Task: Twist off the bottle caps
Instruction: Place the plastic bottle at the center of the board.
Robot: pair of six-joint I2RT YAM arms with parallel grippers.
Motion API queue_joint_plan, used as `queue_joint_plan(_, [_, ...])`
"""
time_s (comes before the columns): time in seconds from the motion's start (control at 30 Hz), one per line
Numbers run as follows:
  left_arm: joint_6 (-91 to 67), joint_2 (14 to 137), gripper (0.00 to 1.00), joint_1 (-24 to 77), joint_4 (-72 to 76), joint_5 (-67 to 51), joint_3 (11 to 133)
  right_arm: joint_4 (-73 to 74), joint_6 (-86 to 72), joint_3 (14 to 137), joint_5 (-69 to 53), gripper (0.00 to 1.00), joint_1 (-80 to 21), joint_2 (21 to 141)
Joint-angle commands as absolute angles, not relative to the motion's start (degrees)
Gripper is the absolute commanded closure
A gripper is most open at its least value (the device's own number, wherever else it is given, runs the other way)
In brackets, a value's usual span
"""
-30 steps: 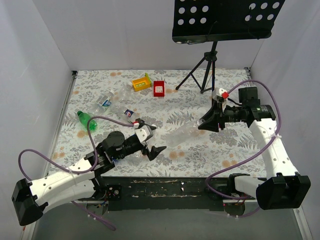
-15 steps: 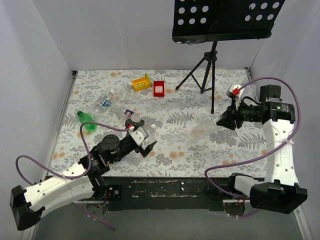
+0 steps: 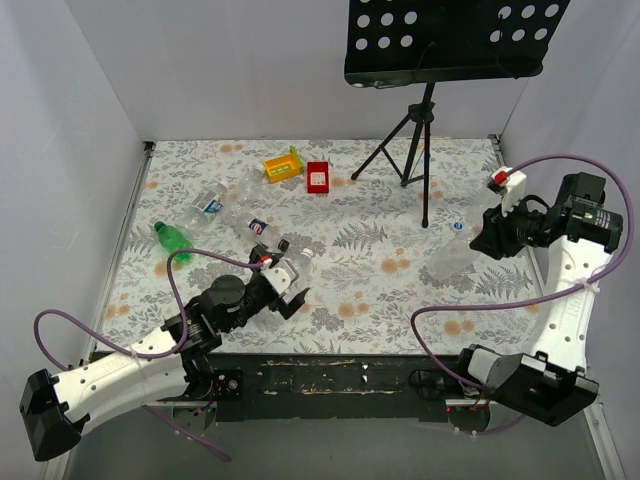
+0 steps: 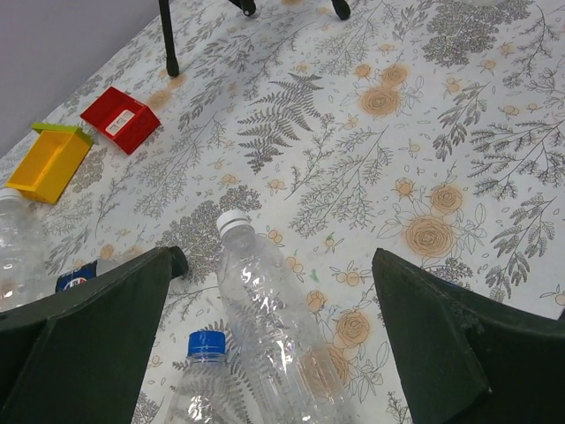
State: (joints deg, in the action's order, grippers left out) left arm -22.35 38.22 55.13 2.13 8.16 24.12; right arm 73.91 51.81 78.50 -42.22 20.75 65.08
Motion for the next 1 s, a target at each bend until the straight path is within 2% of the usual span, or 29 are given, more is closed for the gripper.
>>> queue_joint_plan(0.0, [-22.68, 37.35, 0.02, 55.11, 3.78, 7.13, 23.99, 74.79, 51.85, 82.35, -39.55, 0.99, 24.95, 68.02])
queue_joint_plan(0.33, [-22.50, 37.79, 0.02, 55.11, 2.37, 4.66, 24.79, 72.16, 51.42, 90.08, -36.22, 0.99, 32.08, 78.57])
queue_joint_plan(0.53, [-22.06, 37.18, 0.02, 55.11, 2.55, 4.40, 24.52, 67.07, 47.82, 96.06, -32.17, 0.99, 32.26, 84.27])
queue_joint_plan(0.97, [-21.71, 37.70, 0.02, 55.11, 2.55, 5.01, 24.35, 60.04, 43.51, 99.49, -30.50, 0.98, 29.80, 95.01])
